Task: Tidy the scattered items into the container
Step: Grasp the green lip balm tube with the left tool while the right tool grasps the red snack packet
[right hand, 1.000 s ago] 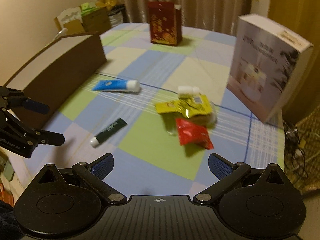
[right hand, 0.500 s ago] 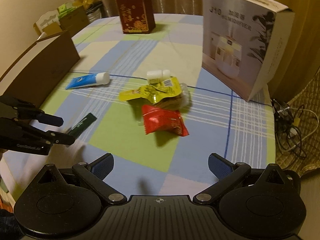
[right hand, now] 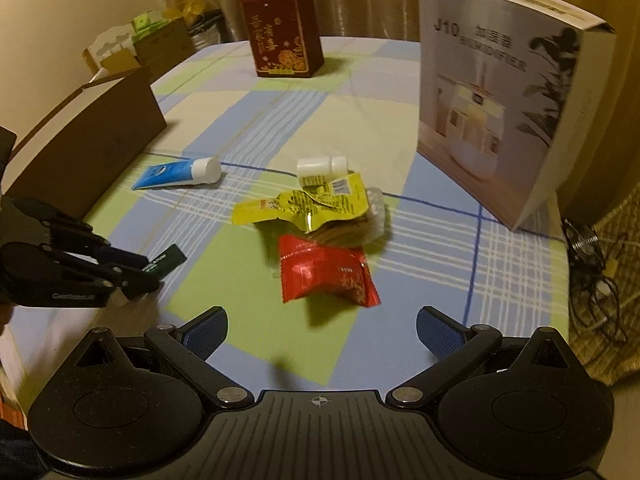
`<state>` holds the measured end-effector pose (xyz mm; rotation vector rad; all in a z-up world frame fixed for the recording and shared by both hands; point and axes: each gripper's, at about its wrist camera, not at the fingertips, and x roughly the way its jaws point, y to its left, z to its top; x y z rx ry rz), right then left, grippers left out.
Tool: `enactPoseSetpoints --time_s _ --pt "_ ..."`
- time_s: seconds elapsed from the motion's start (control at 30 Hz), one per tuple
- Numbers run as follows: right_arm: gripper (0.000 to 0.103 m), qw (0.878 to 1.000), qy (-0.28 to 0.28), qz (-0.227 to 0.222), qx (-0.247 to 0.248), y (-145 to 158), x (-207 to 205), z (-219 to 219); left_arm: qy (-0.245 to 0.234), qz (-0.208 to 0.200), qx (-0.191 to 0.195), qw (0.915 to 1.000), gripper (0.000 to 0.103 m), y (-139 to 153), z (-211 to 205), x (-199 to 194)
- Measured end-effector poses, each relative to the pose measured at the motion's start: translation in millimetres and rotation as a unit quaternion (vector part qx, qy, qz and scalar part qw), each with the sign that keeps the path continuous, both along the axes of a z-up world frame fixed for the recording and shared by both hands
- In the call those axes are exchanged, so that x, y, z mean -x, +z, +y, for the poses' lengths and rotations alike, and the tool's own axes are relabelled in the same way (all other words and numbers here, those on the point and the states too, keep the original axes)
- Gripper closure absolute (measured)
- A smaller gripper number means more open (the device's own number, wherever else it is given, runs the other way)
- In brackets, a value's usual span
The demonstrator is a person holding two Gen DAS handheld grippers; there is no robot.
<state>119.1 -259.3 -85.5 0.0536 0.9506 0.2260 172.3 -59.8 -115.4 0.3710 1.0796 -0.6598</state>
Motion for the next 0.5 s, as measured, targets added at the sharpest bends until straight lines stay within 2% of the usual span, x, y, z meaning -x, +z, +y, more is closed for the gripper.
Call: enactPoseSetpoints --time_s 0.2,0.33,0.37,0.4,0.5 --pt "0.000 0.999 0.029 -0.011 0.017 -7 -10 5 0.019 -0.001 -0.017 0.9997 0.089 3 12 8" --pt "0.000 0.998 0.048 -0.021 0.032 -15 -17 8 0.038 -0.001 -0.015 0.9992 0.089 9 25 11" --pt "0.006 0.998 0.053 -0.024 0.037 -18 -20 10 0.042 -0.002 -0.015 0.9990 0.089 11 28 11" --pt "0.019 0.997 0.062 -0.025 0.041 -21 -23 11 0.046 -0.004 -0.015 0.9988 0.089 12 30 11" --pt "0.020 0.996 0.067 -0.026 0.059 -29 -30 14 0.056 -0.008 -0.013 0.9983 0.090 18 35 10"
